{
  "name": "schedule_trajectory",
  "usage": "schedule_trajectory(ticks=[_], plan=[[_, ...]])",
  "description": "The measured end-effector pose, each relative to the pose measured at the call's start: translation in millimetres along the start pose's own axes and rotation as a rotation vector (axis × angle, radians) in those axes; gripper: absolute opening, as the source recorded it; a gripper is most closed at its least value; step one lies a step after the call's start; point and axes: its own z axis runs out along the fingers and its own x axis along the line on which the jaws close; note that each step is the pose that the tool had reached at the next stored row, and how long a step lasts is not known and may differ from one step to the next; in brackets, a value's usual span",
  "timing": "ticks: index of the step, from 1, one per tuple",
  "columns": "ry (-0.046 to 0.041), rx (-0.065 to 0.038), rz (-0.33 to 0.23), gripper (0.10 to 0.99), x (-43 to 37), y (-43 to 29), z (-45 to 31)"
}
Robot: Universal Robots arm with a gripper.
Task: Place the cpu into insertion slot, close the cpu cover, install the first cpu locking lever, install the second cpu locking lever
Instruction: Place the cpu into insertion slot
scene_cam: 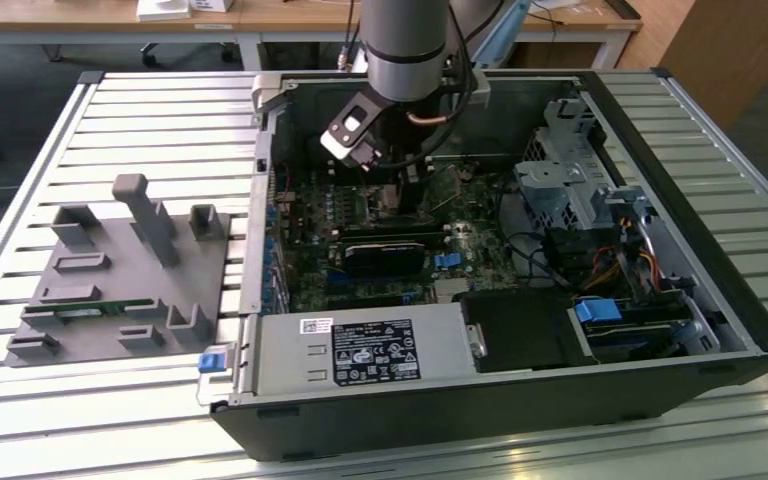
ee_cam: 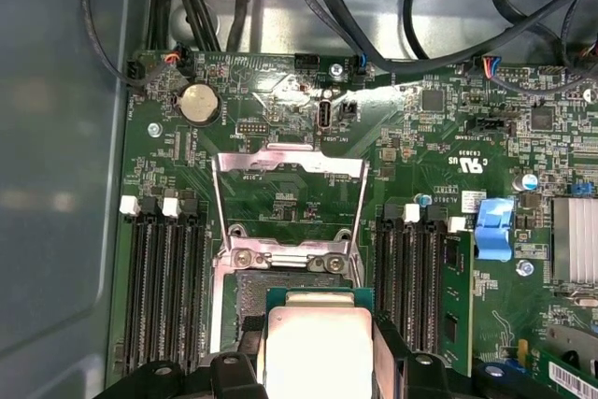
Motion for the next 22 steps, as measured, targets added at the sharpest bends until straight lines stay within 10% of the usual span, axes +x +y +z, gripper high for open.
schedule_trajectory(ticks=[22], plan=[[0.0001, 0.0, 0.0, 0.541, -0.2, -1.8, 11.4]])
